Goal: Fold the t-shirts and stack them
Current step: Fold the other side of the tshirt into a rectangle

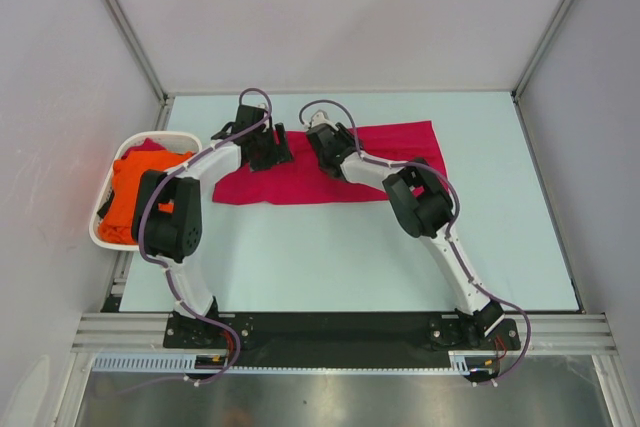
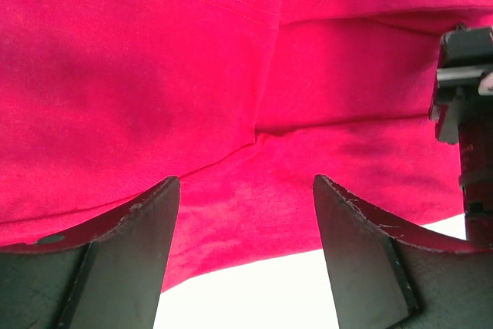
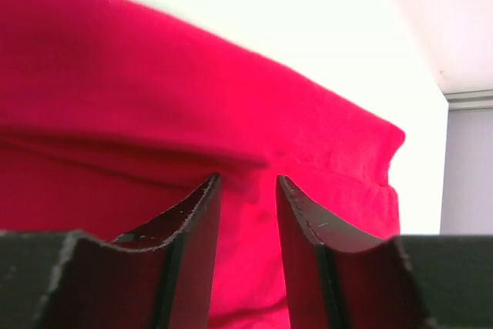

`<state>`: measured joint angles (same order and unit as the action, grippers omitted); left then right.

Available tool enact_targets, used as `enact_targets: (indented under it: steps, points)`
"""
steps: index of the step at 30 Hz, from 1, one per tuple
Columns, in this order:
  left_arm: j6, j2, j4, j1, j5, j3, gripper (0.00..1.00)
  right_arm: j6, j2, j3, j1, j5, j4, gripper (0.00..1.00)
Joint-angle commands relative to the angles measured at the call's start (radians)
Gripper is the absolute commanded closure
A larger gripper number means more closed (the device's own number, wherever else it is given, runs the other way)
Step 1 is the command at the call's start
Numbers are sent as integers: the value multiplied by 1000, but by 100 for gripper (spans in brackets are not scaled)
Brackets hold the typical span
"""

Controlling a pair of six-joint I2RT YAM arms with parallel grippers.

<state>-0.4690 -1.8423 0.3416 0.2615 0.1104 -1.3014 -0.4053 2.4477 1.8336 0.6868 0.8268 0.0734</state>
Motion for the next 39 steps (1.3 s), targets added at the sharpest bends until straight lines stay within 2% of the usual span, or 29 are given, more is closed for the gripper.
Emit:
enact_targets:
  steps: [1, 3, 5, 6, 9, 21, 25, 27, 31, 39]
  points:
    - [21, 31, -7, 1, -2, 2, 25, -27, 37, 82, -1, 34, 8, 63]
    - [21, 29, -7, 1, -5, 2, 25, -27, 34, 76, -1, 14, 3, 67]
    - [21, 26, -6, 1, -6, 1, 25, -23, 28, 69, -3, -5, 3, 78]
    - [21, 25, -4, 1, -5, -1, 25, -20, 27, 70, -4, -11, 8, 86]
    - [24, 26, -1, 1, -12, -1, 25, -4, 10, 59, -7, -28, 9, 92]
    - [23, 2, 5, -1, -29, -10, 25, 7, -271, -216, 17, -38, -61, 94]
    - [21, -11, 7, -1, -28, -16, 25, 17, -315, -234, 36, -31, -57, 94]
    - [20, -14, 7, -1, -26, -16, 25, 0, -284, -228, 40, -3, -63, 92]
    - [21, -12, 10, -1, -28, -15, 25, -43, -181, -160, 40, 86, -86, 75]
    - [27, -11, 17, -1, -40, -16, 25, 29, -164, -160, 34, -54, -15, 52]
